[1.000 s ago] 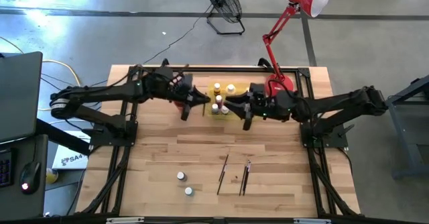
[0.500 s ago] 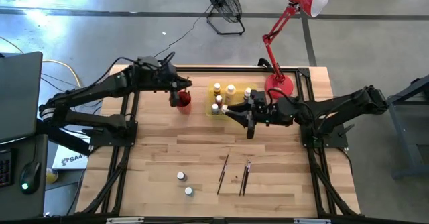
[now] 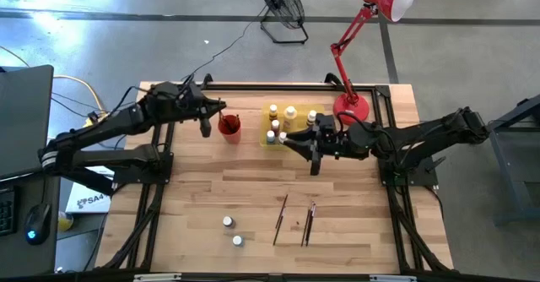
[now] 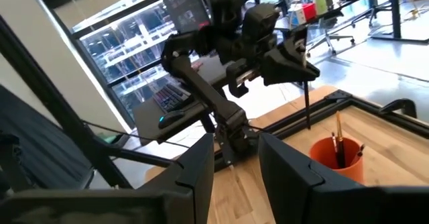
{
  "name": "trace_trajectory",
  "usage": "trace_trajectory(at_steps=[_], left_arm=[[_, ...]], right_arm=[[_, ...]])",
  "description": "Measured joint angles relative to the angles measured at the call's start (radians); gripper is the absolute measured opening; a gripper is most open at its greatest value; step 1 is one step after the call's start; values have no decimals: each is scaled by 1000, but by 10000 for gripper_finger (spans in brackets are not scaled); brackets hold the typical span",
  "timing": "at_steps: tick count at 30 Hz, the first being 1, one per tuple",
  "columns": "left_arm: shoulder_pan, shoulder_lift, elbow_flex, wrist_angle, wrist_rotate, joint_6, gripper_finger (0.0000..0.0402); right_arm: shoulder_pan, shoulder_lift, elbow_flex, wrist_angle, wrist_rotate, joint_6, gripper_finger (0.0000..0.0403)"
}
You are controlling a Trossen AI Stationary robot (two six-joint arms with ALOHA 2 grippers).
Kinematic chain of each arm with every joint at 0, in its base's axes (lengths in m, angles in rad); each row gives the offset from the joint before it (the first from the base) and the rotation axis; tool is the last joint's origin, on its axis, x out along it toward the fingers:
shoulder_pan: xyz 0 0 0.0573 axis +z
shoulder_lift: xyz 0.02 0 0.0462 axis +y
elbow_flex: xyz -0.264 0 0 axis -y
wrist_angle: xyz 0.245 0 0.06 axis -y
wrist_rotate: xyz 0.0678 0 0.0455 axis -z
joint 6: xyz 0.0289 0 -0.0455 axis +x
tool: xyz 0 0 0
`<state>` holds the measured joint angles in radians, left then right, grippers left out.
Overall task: Pick & Place Paint Supplies
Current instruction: Put the silver paintbrush into the orange cup
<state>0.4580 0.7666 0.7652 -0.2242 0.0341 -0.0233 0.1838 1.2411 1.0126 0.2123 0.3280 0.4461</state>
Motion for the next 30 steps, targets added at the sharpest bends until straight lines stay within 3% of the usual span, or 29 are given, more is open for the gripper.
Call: trace_trajectory(at_steps=[5, 12, 20, 30], left_arm=[[0, -6, -146, 226, -20, -44, 12], [0, 10, -273, 363, -55, -54, 12], [0, 44, -321, 369, -55, -60, 12], [0, 205, -353, 516, -53, -64, 13]], right_arm=[[-1, 0, 0, 0, 40, 0, 109], [-1, 0, 0, 0, 40, 2, 109], [-1, 0, 0, 0, 65, 2, 109], [-1, 0, 0, 1, 66, 2, 109]])
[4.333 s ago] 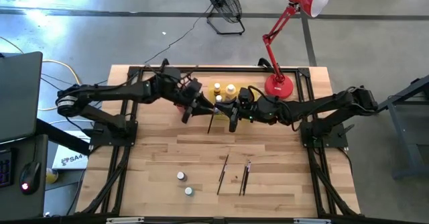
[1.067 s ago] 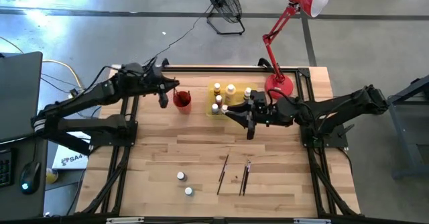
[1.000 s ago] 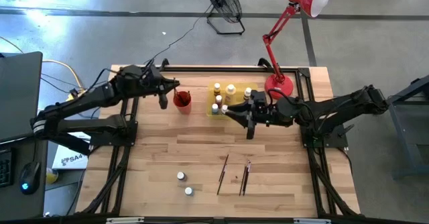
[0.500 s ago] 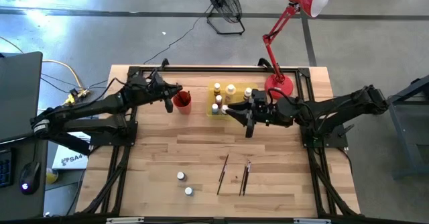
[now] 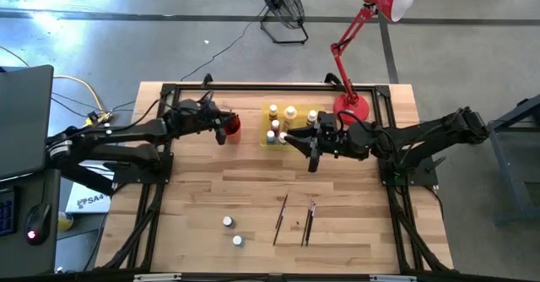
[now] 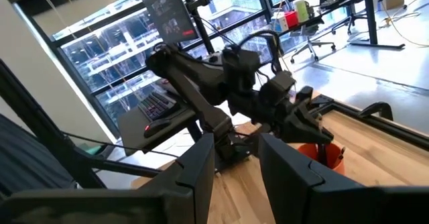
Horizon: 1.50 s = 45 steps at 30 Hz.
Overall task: Pick & Place Paint Supplies
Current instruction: Put the silver paintbrush into the orange cup
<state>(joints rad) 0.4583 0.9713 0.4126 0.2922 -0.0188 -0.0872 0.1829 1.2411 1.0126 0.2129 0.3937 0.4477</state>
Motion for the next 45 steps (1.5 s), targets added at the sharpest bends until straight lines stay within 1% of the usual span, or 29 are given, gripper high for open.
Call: trace_trajectory(at_steps=[6, 12, 16, 24, 26, 29, 40, 42, 45], left_arm=[[0, 73, 0, -1, 3, 0, 14], [0, 90, 0, -5, 1, 0, 16], [0, 90, 0, -5, -3, 1, 38], [0, 90, 0, -41, -70, 4, 91], [0, 88, 0, -36, -70, 5, 98], [0, 84, 5, 16, -78, 15, 102], [0, 36, 191, 13, -73, 133, 104], [0, 19, 227, -19, -73, 146, 104], [0, -7, 291, -113, -71, 161, 104]], right_arm=[[0, 0, 0, 0, -2, 3, 109], [0, 0, 0, 0, -3, 4, 109], [0, 0, 0, 0, -3, 4, 109], [0, 0, 0, 0, -12, 4, 109], [0, 0, 0, 0, -27, 4, 109], [0, 0, 0, 0, -37, 4, 109], [27, 0, 0, 0, -36, 2, 109], [34, 0, 0, 0, -35, 1, 109], [44, 0, 0, 0, -35, 1, 109]])
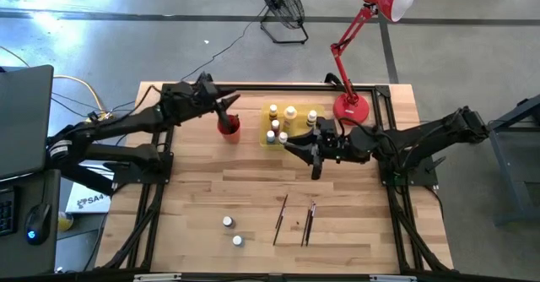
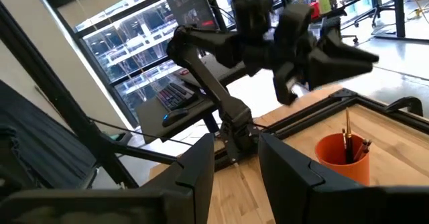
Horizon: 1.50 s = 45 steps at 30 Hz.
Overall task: Pick & Place Paint Supplies
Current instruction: Put the silver paintbrush into the orange cup
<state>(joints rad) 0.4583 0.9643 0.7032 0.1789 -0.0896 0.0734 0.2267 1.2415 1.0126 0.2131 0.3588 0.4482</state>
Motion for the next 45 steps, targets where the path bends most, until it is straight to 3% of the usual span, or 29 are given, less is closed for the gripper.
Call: trace_trajectory(at_steps=[5, 10, 14, 17, 25, 29, 39, 45], left_arm=[[0, -48, 113, -202, 60, -4, 104], [0, -86, 201, -361, 297, -59, 104], [0, -118, 220, -392, 486, -104, 104], [0, -141, 220, -399, 554, -150, 104], [0, -153, 220, -458, 571, -182, 104], [0, -141, 220, -463, 571, -183, 104], [0, -141, 220, -467, 570, -183, 104], [0, -141, 220, -470, 570, -184, 104]], right_arm=[[15, 0, 0, 0, 1, 0, 109], [23, -6, 0, 0, 8, 77, 109], [31, -6, 0, -49, 8, 198, 109], [42, -6, 0, -155, 8, 366, 107], [119, 2, 0, -577, -54, 978, 73], [171, 34, 0, -733, -95, 1198, 61], [222, 162, 0, -899, -170, 1484, 82], [218, 282, 0, -917, -298, 1512, 104]])
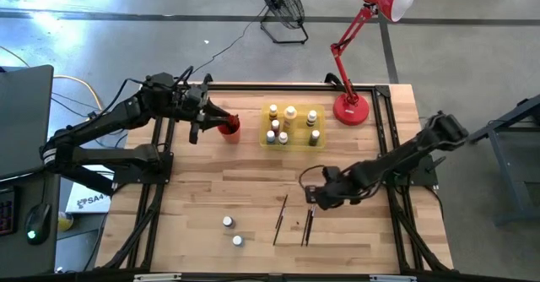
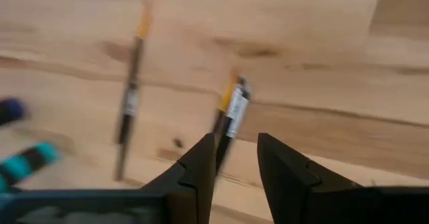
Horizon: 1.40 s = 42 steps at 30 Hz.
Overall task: Pick & Place Paint Supplies
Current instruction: Put the silver paintbrush into the orange cup
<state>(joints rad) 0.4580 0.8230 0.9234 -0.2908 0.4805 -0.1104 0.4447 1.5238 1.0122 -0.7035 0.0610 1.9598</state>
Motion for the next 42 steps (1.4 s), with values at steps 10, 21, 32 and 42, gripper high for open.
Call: trace_trajectory(at_steps=[10, 21, 32, 42], left_arm=[[0, 0, 0, 0, 0, 0, 104], [0, 0, -1, -5, -3, -1, 104], [0, 0, -1, -5, -3, -4, 104], [0, 0, -1, -5, 0, -4, 104]], right_arm=[[0, 137, 0, 51, -61, 17, 100], [-12, 205, 0, 86, -6, 62, 113], [-42, 248, 0, 123, 15, 64, 91], [-41, 248, 0, 123, -11, 64, 81]])
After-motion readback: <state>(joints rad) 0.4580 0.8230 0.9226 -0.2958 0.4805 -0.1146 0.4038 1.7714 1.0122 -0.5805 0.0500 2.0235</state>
